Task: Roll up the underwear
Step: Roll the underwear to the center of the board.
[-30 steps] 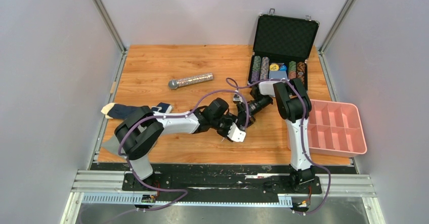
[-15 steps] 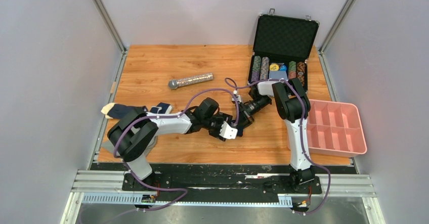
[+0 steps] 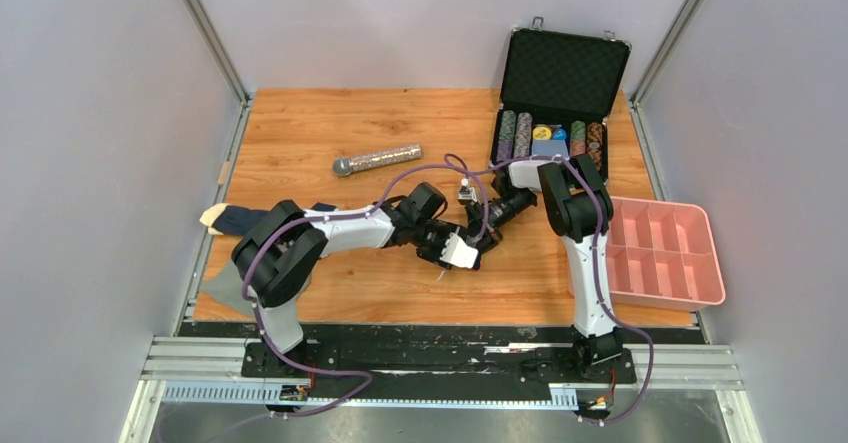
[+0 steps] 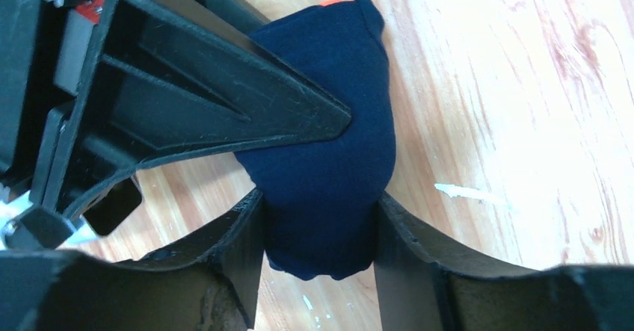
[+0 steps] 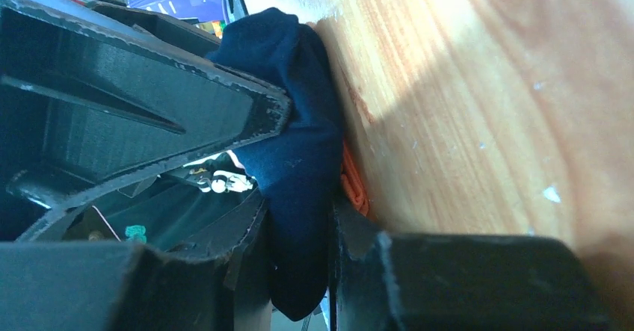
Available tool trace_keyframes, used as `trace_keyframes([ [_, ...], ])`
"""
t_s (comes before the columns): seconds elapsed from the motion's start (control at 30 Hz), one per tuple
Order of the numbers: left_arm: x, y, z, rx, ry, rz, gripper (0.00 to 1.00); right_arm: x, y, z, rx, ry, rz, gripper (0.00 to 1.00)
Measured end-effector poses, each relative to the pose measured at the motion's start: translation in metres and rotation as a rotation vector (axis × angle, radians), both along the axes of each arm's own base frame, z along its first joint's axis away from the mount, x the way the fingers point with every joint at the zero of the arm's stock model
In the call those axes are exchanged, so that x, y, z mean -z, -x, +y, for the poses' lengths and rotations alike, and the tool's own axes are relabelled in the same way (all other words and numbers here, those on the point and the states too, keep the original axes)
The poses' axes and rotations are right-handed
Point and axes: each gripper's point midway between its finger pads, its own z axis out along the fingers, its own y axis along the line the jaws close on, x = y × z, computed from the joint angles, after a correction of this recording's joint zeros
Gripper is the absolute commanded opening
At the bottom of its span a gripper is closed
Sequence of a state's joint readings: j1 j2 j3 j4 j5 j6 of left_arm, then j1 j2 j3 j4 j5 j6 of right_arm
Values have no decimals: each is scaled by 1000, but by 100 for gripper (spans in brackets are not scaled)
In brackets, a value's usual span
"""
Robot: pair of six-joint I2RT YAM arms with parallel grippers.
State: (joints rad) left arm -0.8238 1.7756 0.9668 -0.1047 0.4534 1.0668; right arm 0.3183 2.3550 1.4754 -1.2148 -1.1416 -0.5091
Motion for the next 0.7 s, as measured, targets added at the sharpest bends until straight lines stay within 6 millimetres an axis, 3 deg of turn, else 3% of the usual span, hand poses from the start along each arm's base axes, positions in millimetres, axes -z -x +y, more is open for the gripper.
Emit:
trace_keyframes([
  [0.07,2,1,-1,44,-44,21,46,0,0,0,-2,2,1,3],
  [0.17,4,2,-1,97,-95,41,25,0,-1,0,-6,3,2,10],
  [0.27,5,3,-2,136,-139,70,13,0,-1,-1,-9,3,2,19],
  [0.33,6,3,-2,149,-162,91,6,0,-1,-1,-8,3,2,54],
  [0.37,6,3,-2,152,-171,101,2,-1,-2,-1,-1,2,7,83],
  [0.4,7,2,-2,156,-180,111,1,-6,-4,-1,14,-18,18,98],
  [0.47,7,1,3,157,-202,138,0,-26,-9,-2,28,-36,-10,100],
  [0.63,8,-2,9,164,-224,172,0,-39,-47,-42,139,29,-116,100],
  [0.7,8,-2,8,169,-235,182,0,-56,-64,-57,176,21,-209,100],
])
